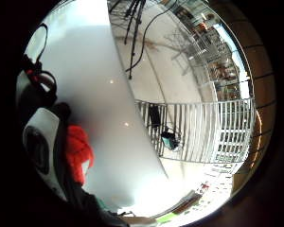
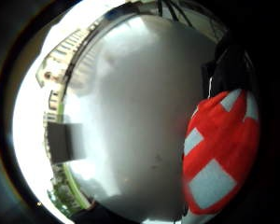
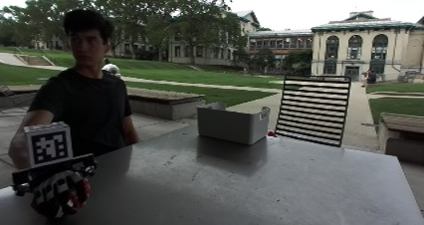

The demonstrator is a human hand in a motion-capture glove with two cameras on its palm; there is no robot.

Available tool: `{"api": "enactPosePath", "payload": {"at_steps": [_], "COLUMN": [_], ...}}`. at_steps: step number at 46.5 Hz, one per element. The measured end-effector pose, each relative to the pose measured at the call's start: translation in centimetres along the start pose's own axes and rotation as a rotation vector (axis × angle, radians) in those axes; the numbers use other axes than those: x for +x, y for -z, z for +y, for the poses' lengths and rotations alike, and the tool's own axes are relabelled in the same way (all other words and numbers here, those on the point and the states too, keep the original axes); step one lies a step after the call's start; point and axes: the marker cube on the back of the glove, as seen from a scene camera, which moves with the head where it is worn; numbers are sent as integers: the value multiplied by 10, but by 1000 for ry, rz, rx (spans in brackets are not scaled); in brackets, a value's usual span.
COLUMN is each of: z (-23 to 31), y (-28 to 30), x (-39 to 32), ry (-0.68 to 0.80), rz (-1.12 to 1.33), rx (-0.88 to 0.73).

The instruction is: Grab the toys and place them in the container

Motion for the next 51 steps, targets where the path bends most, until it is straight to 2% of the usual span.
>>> {"api": "enactPosePath", "payload": {"at_steps": [9,22,26,31,51], "z": [3,-4,-15,-18,-24], "y": [24,118,154,194,287], "x": [0,-41,-59,-87,-230], "ry": [-74,-152,-97,-71,34], "rz": [-33,-41,-42,-31,-82], "rx": [-79,-32,75,104,115]}}
